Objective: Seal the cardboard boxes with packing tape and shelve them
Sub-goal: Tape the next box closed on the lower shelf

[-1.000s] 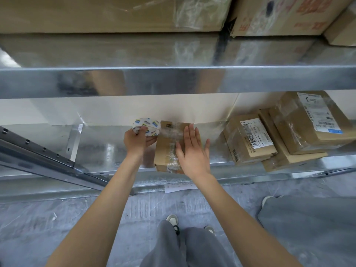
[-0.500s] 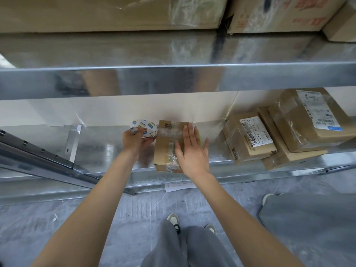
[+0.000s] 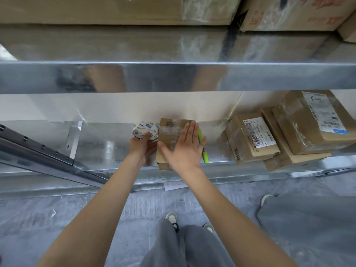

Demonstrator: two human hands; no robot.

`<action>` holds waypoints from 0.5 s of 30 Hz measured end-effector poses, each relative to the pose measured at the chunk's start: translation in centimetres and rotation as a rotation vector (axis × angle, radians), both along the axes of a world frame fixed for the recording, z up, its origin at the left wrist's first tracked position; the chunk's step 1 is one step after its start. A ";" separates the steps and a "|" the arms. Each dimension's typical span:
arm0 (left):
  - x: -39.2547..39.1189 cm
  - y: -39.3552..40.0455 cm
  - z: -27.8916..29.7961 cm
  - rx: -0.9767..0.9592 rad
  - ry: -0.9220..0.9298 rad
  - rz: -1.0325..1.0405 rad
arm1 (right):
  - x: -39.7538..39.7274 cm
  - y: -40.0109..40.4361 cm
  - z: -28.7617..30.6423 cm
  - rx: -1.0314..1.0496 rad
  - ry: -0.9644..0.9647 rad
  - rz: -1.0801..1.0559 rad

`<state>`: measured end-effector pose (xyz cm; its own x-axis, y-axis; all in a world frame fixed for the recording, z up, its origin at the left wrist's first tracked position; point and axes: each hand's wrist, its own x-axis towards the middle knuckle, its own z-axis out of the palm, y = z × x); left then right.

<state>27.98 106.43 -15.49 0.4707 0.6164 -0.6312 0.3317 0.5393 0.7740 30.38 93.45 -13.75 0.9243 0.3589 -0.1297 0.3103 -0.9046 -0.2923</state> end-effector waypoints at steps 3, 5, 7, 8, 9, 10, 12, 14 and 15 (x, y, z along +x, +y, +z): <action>-0.1 -0.1 -0.1 -0.005 -0.003 -0.021 | -0.3 0.0 -0.8 0.022 -0.080 0.028; -0.1 -0.1 -0.1 -0.015 0.001 -0.017 | -0.4 0.2 -1.2 0.046 -0.143 0.058; -0.1 -0.1 -0.2 -0.016 0.003 -0.021 | -0.5 0.4 -1.5 0.050 -0.199 0.052; 0.0 -0.2 0.0 -0.005 0.003 -0.029 | -0.5 0.4 -1.6 0.050 -0.226 0.050; 0.0 -0.3 0.2 0.014 0.007 -0.039 | -0.5 0.5 -1.7 0.050 -0.255 0.063; 0.0 -0.4 0.2 0.032 0.011 -0.045 | -0.5 0.6 -1.8 0.049 -0.275 0.084; 0.1 -0.5 0.0 0.056 0.006 -0.052 | -0.4 1.0 -2.0 0.047 -0.272 0.127; 0.1 -0.6 0.2 0.054 -0.016 -0.047 | -0.5 1.3 -2.1 0.051 -0.256 0.158; 0.1 -0.6 0.2 0.041 -0.025 -0.047 | -0.5 1.4 -2.0 0.056 -0.248 0.165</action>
